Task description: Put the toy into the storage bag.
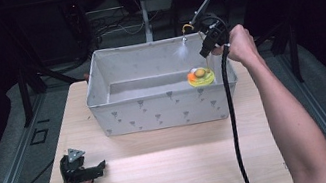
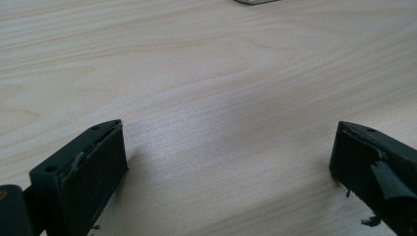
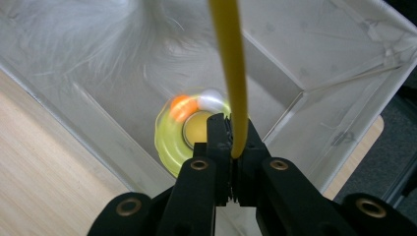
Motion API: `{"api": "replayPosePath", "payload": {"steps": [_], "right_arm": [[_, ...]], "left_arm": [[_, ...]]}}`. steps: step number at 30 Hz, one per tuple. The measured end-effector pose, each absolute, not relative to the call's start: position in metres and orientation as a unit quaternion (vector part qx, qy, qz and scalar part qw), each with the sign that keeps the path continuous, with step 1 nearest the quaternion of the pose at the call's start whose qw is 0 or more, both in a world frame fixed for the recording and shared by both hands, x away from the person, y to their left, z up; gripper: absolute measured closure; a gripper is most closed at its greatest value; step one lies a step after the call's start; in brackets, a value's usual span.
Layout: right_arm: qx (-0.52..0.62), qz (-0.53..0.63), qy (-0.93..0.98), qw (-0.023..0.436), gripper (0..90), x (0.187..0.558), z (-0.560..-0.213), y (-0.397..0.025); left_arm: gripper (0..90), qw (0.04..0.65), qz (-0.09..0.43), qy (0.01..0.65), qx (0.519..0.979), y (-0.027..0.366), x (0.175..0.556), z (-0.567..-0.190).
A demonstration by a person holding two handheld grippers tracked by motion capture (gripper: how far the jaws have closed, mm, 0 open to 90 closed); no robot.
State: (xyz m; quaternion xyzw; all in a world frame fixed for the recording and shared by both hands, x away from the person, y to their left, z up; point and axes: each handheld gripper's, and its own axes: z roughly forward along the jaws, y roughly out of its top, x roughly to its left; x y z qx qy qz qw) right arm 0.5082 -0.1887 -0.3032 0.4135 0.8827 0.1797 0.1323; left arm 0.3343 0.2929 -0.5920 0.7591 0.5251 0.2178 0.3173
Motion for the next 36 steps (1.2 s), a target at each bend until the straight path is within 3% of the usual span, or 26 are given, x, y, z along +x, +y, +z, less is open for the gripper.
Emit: {"api": "replayPosePath", "payload": {"steps": [36], "right_arm": [[0.46, 0.129, 0.875, 0.077, 88.0, 0.499, -0.373, -0.227]], "left_arm": [[0.8, 0.317, 0.218, 0.525, 0.759, 0.293, 0.334, -0.592]]}}
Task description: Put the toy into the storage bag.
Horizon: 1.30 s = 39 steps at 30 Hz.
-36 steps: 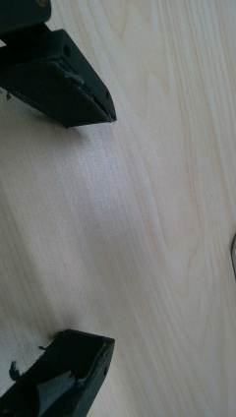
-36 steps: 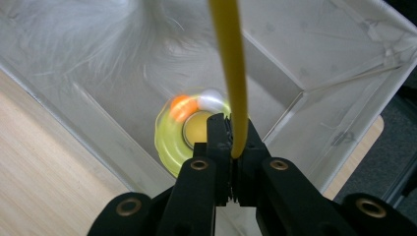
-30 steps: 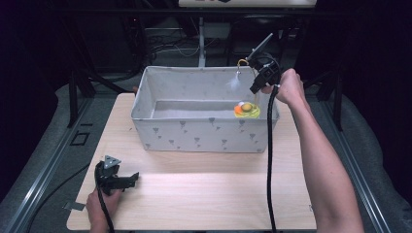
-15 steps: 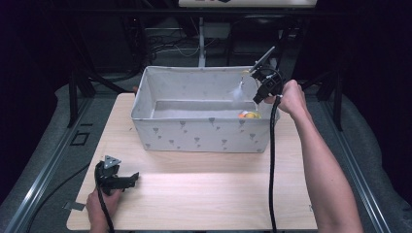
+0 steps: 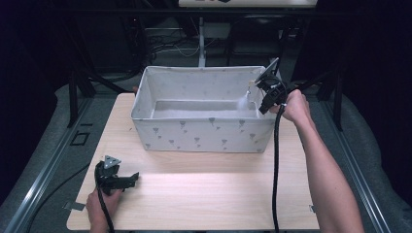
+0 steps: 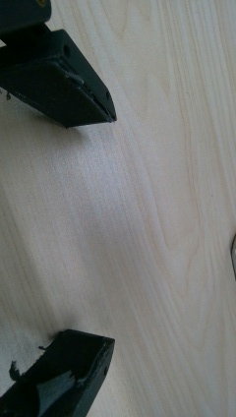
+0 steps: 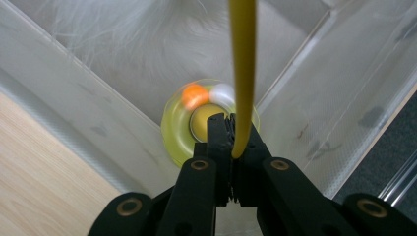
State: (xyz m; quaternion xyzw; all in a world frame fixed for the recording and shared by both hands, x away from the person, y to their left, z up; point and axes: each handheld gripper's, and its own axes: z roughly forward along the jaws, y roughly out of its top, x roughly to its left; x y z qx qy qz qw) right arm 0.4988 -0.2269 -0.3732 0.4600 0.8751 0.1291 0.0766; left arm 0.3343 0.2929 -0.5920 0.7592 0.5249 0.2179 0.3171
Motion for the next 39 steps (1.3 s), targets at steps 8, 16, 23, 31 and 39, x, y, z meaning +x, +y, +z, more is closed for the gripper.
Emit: {"api": "replayPosePath", "payload": {"steps": [8, 16, 23, 31, 39], "right_arm": [[0.468, 0.12, 0.874, 0.061, 87.9, 0.5, -0.386, -0.232], [0.478, 0.114, 0.871, 0.032, 87.7, 0.504, -0.4, -0.236], [0.48, 0.106, 0.87, 0.029, 87.6, 0.504, -0.401, -0.235], [0.482, 0.096, 0.87, 0.026, 87.0, 0.503, -0.401, -0.235], [0.486, 0.113, 0.866, 0.028, 85.0, 0.499, -0.397, -0.238]], "left_arm": [[0.8, 0.317, 0.218, 0.525, 0.759, 0.293, 0.334, -0.592], [0.8, 0.317, 0.218, 0.525, 0.759, 0.293, 0.334, -0.592], [0.8, 0.317, 0.218, 0.525, 0.759, 0.293, 0.334, -0.592], [0.8, 0.317, 0.218, 0.525, 0.759, 0.293, 0.334, -0.592], [0.8, 0.318, 0.22, 0.526, 0.758, 0.293, 0.334, -0.592]]}}
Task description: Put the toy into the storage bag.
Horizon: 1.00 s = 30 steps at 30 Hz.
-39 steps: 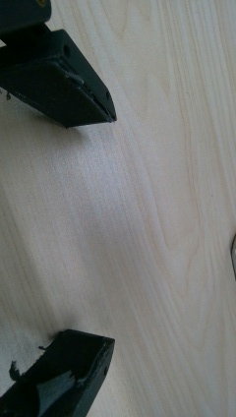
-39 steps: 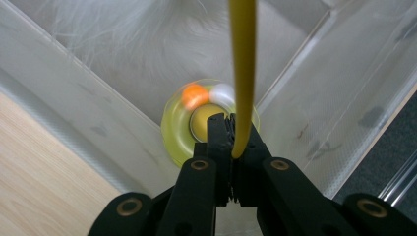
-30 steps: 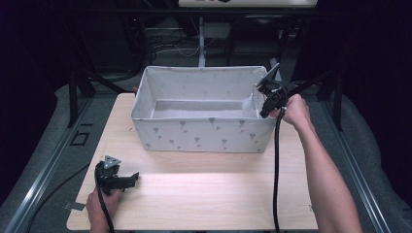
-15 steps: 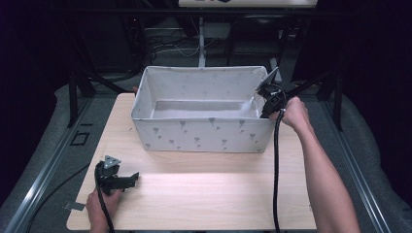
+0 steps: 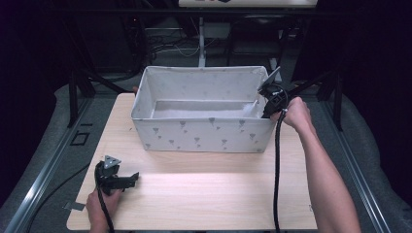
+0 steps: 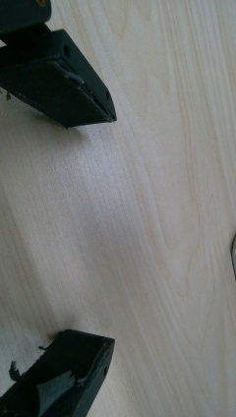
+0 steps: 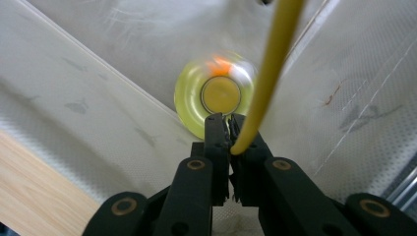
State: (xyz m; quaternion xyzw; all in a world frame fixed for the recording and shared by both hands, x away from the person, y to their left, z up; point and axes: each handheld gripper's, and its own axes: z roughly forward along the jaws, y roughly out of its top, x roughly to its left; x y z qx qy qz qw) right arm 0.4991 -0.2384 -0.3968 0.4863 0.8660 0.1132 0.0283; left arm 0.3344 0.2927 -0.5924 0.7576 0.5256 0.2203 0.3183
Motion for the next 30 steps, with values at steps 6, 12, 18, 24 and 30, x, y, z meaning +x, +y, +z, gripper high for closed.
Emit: {"api": "replayPosePath", "payload": {"steps": [6, 12, 18, 24, 30], "right_arm": [[0.477, 0.131, 0.869, 0.028, 60.1, 0.496, -0.38, -0.239], [0.47, 0.155, 0.867, 0.049, 37.9, 0.488, -0.357, -0.237], [0.462, 0.181, 0.866, 0.064, 19.0, 0.477, -0.336, -0.236], [0.444, 0.192, 0.872, 0.073, 14.0, 0.461, -0.322, -0.232], [0.425, 0.205, 0.878, 0.078, 8.5, 0.445, -0.312, -0.228]], "left_arm": [[0.8, 0.318, 0.22, 0.526, 0.758, 0.293, 0.334, -0.592], [0.8, 0.318, 0.22, 0.526, 0.758, 0.293, 0.334, -0.592], [0.8, 0.318, 0.22, 0.526, 0.758, 0.293, 0.334, -0.592], [0.8, 0.318, 0.22, 0.526, 0.758, 0.293, 0.334, -0.592], [0.8, 0.317, 0.22, 0.525, 0.759, 0.293, 0.334, -0.592]]}}
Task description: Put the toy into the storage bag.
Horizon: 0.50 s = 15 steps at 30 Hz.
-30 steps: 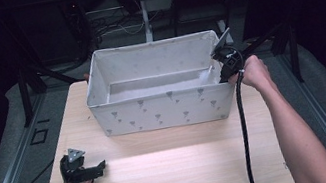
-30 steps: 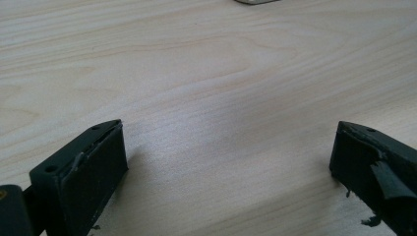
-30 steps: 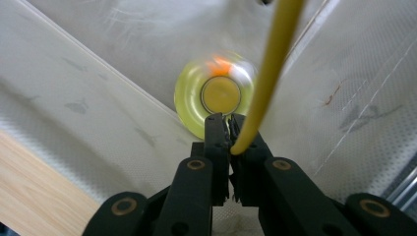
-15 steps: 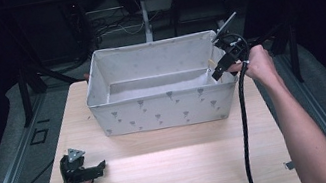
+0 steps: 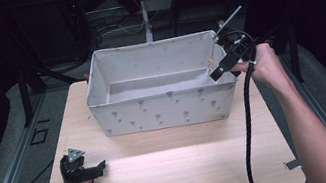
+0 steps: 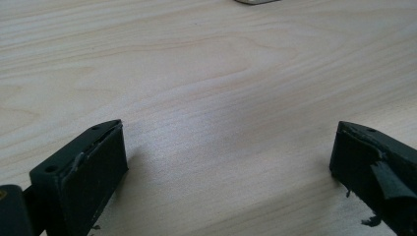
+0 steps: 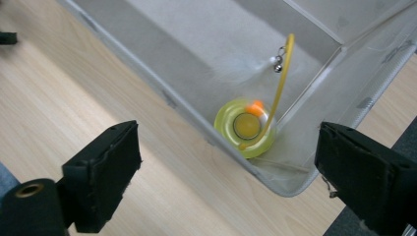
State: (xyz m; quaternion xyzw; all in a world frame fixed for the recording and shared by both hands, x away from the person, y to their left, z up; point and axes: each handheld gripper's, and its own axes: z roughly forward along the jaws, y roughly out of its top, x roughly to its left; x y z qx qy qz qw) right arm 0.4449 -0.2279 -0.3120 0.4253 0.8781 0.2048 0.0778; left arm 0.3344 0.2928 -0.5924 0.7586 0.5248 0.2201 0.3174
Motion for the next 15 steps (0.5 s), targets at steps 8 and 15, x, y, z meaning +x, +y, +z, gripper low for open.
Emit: {"api": "replayPosePath", "payload": {"steps": [8, 15], "right_arm": [[0.397, 0.215, 0.888, 0.089, 3.3, 0.416, -0.309, -0.215], [0.377, 0.224, 0.894, 0.094, 0.5, 0.395, -0.314, -0.207]], "left_arm": [[0.8, 0.318, 0.22, 0.525, 0.759, 0.293, 0.334, -0.592], [0.8, 0.317, 0.219, 0.525, 0.759, 0.293, 0.334, -0.592]]}}
